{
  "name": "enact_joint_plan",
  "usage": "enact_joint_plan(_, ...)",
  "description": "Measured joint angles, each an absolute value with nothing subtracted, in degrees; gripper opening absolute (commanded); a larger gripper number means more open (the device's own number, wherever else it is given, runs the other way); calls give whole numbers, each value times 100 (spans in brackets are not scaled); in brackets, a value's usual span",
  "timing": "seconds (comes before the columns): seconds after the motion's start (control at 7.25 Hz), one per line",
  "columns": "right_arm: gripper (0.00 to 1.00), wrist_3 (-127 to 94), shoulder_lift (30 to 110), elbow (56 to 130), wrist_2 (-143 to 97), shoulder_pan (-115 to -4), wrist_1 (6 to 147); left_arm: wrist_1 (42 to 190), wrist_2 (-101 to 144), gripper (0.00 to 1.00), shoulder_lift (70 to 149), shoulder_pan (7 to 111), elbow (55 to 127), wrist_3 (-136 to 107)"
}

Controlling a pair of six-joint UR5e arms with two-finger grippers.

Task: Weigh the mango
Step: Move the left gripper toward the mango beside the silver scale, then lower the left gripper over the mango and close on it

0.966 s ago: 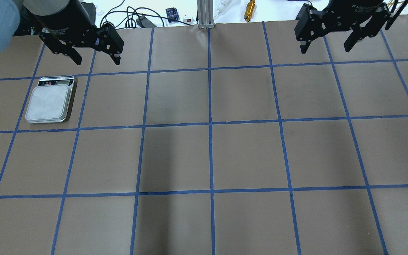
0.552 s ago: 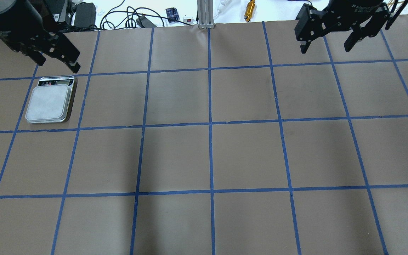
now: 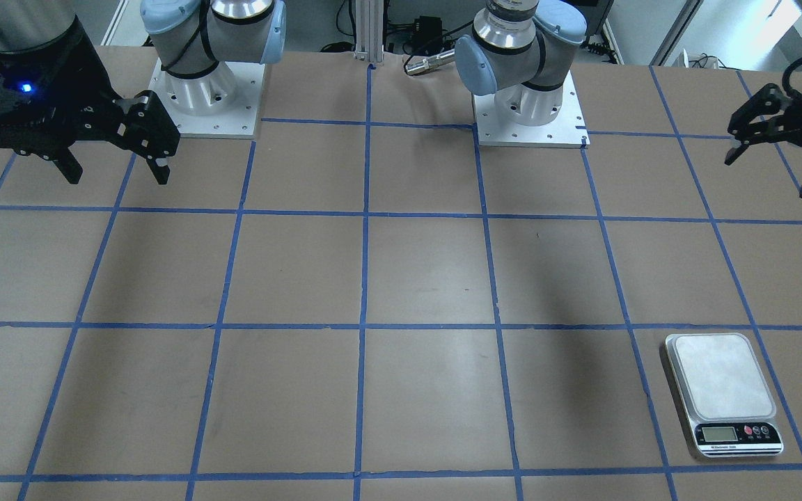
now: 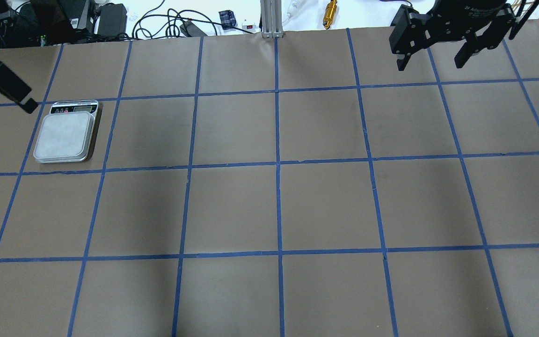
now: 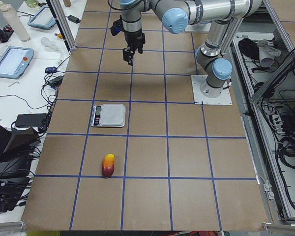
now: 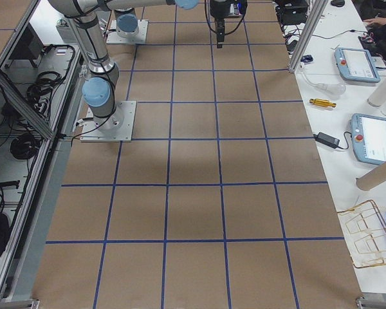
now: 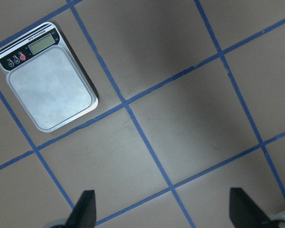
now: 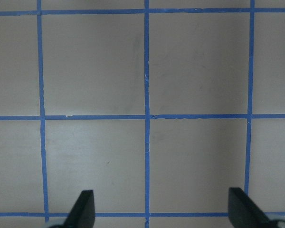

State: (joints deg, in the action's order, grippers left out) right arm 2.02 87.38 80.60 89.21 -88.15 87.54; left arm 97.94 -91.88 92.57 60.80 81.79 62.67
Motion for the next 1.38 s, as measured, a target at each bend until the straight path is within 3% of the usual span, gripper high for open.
enact_joint_plan(0.83, 100, 202, 8742, 8060, 8921, -8816, 8754, 8616, -9183, 100, 10370, 4379, 8069, 9720)
enact_joint_plan(1.38, 100, 202, 8739, 8060, 8921, -8816, 8754, 8161, -9136, 100, 11678, 4092, 7034, 11559)
